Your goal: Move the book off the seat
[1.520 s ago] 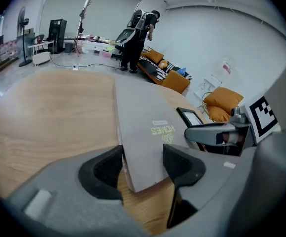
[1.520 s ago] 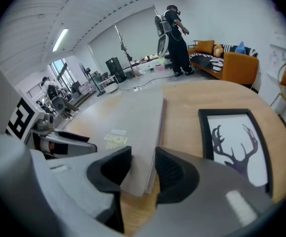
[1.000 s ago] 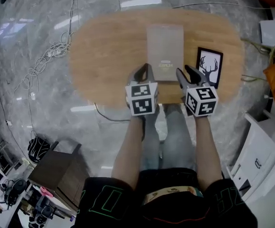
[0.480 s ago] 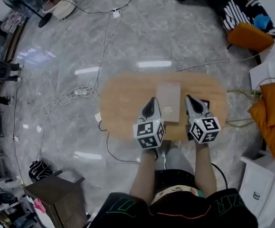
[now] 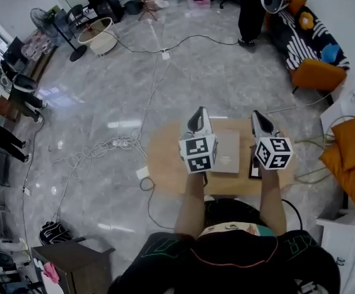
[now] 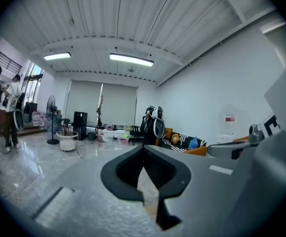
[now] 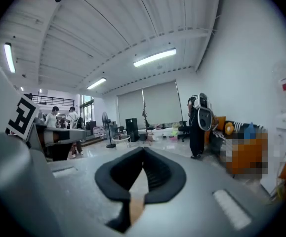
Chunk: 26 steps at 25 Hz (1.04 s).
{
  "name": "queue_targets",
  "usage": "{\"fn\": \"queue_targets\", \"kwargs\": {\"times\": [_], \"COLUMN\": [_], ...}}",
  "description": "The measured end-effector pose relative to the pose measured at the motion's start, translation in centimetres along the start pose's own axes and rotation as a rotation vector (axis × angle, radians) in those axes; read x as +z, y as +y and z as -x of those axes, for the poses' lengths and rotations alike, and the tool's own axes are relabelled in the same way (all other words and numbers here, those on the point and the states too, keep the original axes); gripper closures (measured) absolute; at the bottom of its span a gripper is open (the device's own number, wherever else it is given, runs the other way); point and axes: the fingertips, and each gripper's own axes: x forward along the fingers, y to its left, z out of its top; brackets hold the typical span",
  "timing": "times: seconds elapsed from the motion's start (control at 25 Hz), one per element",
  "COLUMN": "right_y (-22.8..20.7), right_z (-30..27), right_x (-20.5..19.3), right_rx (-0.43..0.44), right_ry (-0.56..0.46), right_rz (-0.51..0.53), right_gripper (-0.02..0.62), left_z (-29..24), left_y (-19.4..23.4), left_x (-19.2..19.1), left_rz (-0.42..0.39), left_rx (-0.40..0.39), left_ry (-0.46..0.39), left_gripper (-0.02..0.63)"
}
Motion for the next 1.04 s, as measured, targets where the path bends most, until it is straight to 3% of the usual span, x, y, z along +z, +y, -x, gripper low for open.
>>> {"fn": "queue_targets", "kwargs": {"times": [0.24,0.6,1.04], "right_y": [0.9,1.5,0.7], "right_z": [-0.5,-0.4,-1.1], "right_x": [4.4,5.4,6.1], "right_rx": [-0.021,-0.070,-0.099], "right_ry": [-0.083,-0.100,-0.118], "right_rz": [0.062,0.171,0.189], "right_gripper": [0.592,0.592,0.592], "left_z": [0.1,-0.7,-2.1], "left_y": [2.1,2.6,3.7], "left_x": [3.8,4.8,4.5], "left_rz": [-0.044,-0.082,-0.071], "left_rx": [0.036,0.023,0.025], "left_ry": [-0.089,-0.122,-0.142], "left_gripper": [0.595,0.595,0.595]}}
